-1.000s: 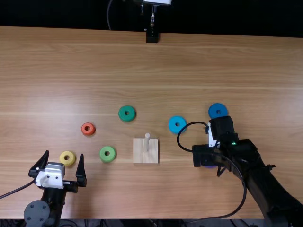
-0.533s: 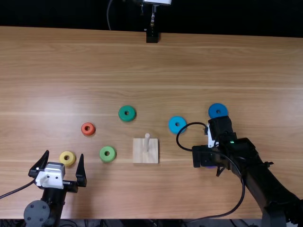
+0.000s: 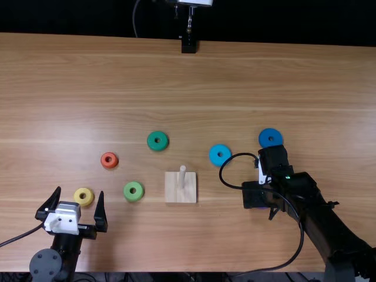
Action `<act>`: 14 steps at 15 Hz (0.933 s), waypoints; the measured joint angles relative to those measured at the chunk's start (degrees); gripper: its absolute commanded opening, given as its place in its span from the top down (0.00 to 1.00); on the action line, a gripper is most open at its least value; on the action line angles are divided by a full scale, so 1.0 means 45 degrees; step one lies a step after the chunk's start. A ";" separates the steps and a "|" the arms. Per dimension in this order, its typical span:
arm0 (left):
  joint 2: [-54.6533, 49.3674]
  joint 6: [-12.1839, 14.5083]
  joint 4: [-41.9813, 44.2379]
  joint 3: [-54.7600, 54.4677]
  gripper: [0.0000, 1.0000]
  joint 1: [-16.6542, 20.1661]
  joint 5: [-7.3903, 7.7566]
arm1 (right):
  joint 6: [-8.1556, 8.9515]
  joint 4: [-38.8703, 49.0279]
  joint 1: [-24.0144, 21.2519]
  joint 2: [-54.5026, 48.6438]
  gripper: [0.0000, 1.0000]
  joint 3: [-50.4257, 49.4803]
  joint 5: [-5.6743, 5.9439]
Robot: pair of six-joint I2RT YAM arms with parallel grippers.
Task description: Build the Hanoi tower: stack the rings onto the peg from bottom to top in this color order: purple, dark blue, light blue, dark green, light green, yellow, orange.
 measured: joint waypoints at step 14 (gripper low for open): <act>0.0000 0.0000 0.0000 0.0000 0.00 0.0000 -0.0005 | -0.0087 -0.6581 0.4167 0.0000 1.00 0.8757 -0.0544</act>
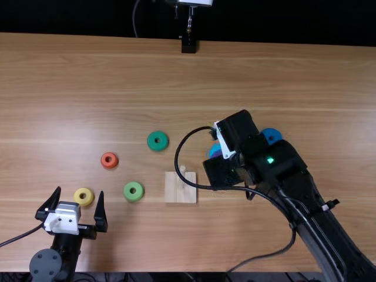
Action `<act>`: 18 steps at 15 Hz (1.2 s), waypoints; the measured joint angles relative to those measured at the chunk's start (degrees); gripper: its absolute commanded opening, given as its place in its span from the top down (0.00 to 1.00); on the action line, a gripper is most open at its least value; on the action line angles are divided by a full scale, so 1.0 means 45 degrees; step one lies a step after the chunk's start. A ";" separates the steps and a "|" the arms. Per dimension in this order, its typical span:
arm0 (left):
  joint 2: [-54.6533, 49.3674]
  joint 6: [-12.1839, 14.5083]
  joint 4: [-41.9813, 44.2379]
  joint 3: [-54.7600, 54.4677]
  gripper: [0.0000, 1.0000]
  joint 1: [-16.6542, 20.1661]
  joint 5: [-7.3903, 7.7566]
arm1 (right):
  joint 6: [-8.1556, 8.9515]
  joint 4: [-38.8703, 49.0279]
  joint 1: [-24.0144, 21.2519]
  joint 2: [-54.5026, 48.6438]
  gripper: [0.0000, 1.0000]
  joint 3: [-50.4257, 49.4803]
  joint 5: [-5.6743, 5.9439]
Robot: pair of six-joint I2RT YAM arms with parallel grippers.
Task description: Build the Hanoi tower: stack the rings onto the peg from bottom to top in this color order: purple, dark blue, light blue, dark green, light green, yellow, orange.
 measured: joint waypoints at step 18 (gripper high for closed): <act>0.0000 0.0000 0.0005 0.0000 0.00 0.0000 0.0005 | 0.0053 -0.0631 0.2327 0.1258 1.00 0.2997 -0.0627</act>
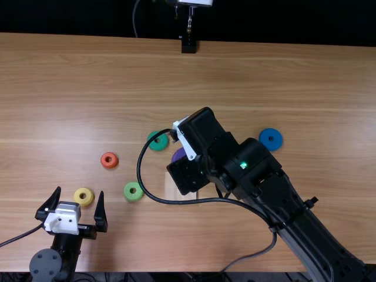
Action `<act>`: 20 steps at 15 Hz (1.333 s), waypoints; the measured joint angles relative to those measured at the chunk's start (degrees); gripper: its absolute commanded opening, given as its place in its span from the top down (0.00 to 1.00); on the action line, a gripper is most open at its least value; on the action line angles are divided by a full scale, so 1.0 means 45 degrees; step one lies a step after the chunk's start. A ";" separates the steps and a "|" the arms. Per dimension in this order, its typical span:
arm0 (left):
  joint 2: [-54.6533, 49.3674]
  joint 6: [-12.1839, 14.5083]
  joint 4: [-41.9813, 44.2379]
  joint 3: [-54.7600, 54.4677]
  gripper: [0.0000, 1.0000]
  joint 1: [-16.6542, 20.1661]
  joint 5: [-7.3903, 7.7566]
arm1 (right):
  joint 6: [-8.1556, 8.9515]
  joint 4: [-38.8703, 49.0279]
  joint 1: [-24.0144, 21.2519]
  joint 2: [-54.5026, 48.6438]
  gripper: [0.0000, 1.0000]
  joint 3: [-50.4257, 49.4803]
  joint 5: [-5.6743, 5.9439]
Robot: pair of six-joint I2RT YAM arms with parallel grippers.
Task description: Build the Hanoi tower: stack the rings onto the peg from bottom to top in this color order: purple, dark blue, light blue, dark green, light green, yellow, orange.
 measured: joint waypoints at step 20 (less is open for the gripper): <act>-0.0005 -0.0010 -0.0005 0.0000 0.00 0.0000 -0.0010 | 0.0049 0.0107 0.0170 0.1073 1.00 0.0146 -0.0005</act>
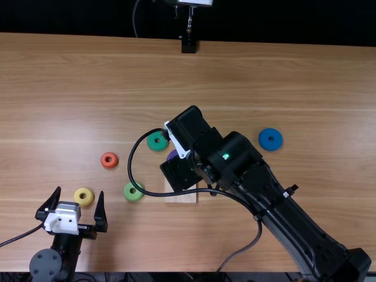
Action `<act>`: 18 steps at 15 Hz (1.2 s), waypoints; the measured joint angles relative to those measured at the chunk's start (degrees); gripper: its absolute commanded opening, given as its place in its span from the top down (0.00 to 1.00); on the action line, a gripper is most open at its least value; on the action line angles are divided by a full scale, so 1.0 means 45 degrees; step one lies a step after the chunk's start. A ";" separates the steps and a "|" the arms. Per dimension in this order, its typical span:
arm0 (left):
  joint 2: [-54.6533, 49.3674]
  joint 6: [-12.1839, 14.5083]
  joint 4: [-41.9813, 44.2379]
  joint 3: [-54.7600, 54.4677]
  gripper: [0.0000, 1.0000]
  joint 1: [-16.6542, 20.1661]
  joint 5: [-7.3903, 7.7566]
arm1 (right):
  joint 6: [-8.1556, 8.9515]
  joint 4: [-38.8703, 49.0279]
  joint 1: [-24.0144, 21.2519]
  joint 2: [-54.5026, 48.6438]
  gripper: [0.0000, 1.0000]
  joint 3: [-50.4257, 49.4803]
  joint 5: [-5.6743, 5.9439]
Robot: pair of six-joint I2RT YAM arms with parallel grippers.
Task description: Build the Hanoi tower: stack the rings onto the peg from bottom to top in this color order: purple, dark blue, light blue, dark green, light green, yellow, orange.
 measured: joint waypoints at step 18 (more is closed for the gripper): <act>0.0000 0.0015 0.0000 0.0005 0.00 0.0000 0.0010 | 0.0000 0.0049 0.0165 0.0010 0.00 -0.0005 0.0019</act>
